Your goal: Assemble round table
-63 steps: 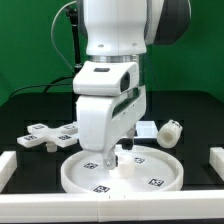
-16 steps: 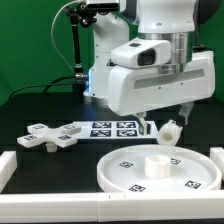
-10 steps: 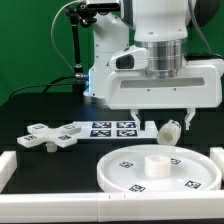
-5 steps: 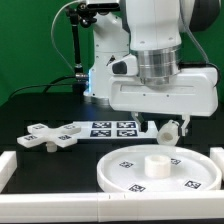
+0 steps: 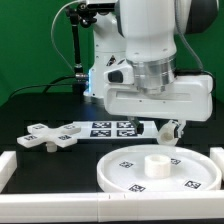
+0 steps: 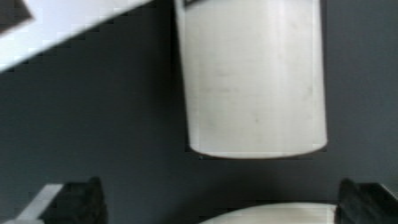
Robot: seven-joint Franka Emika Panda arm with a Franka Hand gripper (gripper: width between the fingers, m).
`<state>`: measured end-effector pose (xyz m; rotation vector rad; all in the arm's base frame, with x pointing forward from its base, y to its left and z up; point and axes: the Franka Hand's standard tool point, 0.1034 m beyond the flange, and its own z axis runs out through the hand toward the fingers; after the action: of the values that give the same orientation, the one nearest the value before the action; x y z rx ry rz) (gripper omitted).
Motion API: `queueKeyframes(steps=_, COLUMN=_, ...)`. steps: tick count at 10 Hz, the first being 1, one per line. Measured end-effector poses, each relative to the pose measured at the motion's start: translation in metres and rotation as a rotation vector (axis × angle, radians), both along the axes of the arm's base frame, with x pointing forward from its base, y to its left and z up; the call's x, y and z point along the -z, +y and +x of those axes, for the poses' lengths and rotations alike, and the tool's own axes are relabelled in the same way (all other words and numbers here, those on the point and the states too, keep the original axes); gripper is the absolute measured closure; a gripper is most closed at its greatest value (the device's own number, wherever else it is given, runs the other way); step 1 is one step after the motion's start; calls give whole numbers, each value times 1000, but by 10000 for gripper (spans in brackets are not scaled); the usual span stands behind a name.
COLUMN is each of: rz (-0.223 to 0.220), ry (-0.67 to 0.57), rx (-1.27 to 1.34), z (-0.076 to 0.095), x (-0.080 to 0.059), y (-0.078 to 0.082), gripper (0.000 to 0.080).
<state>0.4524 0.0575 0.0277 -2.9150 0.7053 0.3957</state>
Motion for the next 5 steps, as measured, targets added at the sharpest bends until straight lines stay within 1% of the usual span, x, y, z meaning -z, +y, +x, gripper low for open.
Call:
queueKeyframes(steps=1, rz=27, ry=62, rx=-21, z=-2, x=0, y=0, gripper=151)
queueKeyframes(steps=2, rz=51, ry=103, rx=-44, z=0, x=0, y=1, gripper=151)
queueKeyframes(steps=5, rz=128, ry=260, rx=-85, z=8, x=-8, y=8, gripper=151)
